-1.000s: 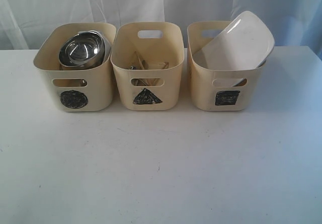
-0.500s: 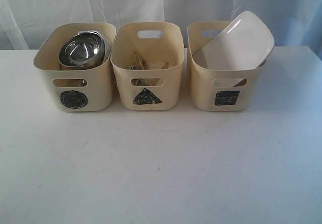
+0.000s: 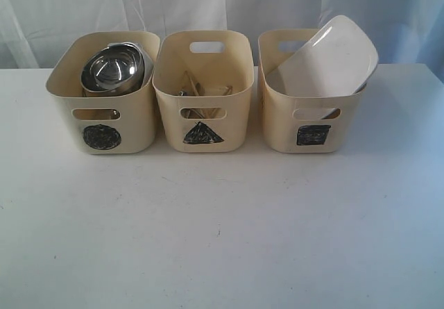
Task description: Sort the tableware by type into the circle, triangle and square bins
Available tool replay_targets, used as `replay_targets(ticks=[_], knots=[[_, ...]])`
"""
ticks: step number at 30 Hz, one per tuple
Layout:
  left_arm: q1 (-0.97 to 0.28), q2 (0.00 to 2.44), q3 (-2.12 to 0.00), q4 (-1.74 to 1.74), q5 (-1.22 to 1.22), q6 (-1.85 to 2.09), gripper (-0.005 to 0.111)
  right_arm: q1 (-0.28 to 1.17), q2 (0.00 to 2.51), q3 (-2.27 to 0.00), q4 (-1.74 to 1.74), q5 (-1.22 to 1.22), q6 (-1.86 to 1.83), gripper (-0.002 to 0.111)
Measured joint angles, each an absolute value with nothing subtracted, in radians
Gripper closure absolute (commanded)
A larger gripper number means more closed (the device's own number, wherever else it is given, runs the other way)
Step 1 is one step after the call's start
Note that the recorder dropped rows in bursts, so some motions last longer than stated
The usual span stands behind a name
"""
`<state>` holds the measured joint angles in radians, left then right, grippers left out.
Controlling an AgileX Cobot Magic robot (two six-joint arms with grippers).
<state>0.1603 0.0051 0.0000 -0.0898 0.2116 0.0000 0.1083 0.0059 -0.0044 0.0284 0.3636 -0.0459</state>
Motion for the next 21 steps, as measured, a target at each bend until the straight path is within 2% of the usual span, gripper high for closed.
replay_targets(ticks=[10, 21], knots=[[0.158, 0.005, 0.000, -0.090, 0.208, 0.000, 0.107, 0.108, 0.006, -0.004, 0.028, 0.364, -0.046, 0.108], [0.085, 0.005, 0.000, -0.090, 0.208, 0.000, 0.107, 0.108, 0.006, -0.004, 0.028, 0.362, -0.046, 0.108]])
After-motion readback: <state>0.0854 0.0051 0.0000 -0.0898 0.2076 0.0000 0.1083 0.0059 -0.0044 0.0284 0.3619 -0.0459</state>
